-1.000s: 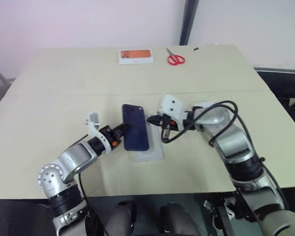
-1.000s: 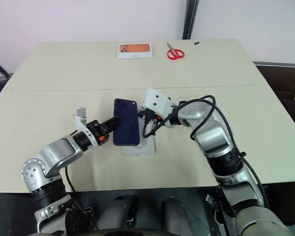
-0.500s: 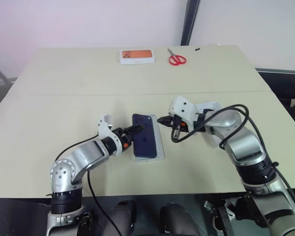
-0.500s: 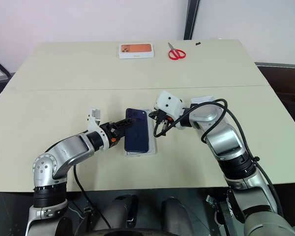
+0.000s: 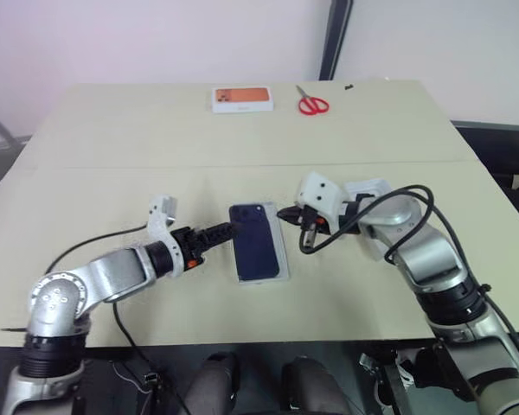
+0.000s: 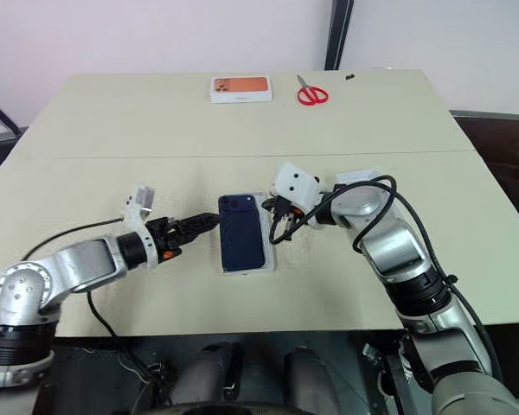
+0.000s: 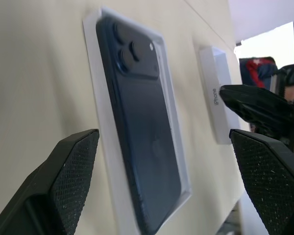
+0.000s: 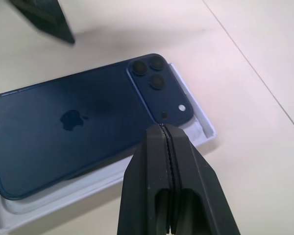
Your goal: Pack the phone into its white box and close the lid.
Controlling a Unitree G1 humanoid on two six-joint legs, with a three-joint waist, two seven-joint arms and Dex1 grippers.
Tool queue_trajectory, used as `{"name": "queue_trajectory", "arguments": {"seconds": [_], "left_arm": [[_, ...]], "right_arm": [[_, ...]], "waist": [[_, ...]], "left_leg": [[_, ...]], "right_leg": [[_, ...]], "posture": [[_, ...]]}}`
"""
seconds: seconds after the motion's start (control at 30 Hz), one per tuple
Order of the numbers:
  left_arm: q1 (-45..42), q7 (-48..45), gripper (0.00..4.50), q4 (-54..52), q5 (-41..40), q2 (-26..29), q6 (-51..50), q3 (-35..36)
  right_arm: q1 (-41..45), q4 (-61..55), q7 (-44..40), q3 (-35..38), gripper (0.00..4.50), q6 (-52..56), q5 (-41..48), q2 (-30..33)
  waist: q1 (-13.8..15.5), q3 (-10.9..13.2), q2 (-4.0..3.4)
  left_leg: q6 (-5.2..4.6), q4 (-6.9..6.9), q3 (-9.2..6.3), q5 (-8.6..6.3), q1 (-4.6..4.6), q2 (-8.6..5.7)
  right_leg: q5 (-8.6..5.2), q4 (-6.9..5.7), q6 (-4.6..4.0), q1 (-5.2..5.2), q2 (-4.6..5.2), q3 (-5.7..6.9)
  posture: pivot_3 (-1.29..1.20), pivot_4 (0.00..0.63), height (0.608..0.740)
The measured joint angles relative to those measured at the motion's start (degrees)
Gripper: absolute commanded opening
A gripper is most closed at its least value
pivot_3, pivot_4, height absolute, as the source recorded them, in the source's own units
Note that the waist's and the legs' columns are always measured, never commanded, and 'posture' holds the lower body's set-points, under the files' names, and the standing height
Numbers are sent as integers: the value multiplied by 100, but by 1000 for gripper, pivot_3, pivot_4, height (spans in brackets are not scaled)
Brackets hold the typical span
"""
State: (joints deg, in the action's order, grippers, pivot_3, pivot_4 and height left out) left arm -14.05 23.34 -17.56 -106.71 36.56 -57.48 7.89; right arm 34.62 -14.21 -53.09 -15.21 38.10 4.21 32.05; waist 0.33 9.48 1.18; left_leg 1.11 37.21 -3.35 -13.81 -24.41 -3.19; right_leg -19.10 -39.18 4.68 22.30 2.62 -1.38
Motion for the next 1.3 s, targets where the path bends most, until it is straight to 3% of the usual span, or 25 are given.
{"name": "queue_trajectory", "arguments": {"seconds": [0.13,0.2,0.4,0.63,0.73,0.9,1.3], "left_arm": [[3,-838,4478,-70,1007,741,-16,98],[118,-1423,3714,-256,1895,1080,155,136],[735,-3364,724,-894,4257,1650,1060,-70],[1608,-5160,724,-839,6308,1885,2484,-253],[2009,-5828,724,-667,6814,1886,3068,-172],[2354,-6491,724,-514,7010,1698,3490,279],[2659,-6713,724,-622,7132,1227,3535,714]], "right_arm": [[5,34,9,-22,0,-68,-1,0],[26,55,22,-43,0,-74,1,-17],[287,-26,253,-297,0,385,8,-386],[473,-127,775,-1156,0,945,-145,-1201],[720,190,1076,-1425,0,1041,-307,-1704],[945,785,1402,-1899,0,1060,-582,-2119],[951,983,1423,-2000,0,1040,-850,-1771]], "waist": [[-10,2,-3],[-13,5,-9],[-97,9,-14],[-123,13,-22],[-132,14,-23],[-104,15,-24],[-134,14,-24]], "left_leg": [[0,-6,1,0,0,0],[0,-10,3,0,0,0],[2,-23,2,1,0,1],[-9,-34,2,-6,-1,2],[-22,-40,1,-14,-1,2],[-25,-37,0,-16,0,-1],[-31,-36,-1,-19,1,0]], "right_leg": [[0,1,-1,2,-1,0],[0,4,-1,3,-1,-1],[-2,7,-3,7,1,-2],[-3,8,-7,15,4,-3],[-3,8,-8,19,5,-1],[-3,11,-7,35,10,4],[-2,7,-7,34,9,4]], "posture": [[0,150,740],[0,150,740],[0,150,740],[0,150,740],[0,150,740],[0,150,740],[0,150,740]]}}
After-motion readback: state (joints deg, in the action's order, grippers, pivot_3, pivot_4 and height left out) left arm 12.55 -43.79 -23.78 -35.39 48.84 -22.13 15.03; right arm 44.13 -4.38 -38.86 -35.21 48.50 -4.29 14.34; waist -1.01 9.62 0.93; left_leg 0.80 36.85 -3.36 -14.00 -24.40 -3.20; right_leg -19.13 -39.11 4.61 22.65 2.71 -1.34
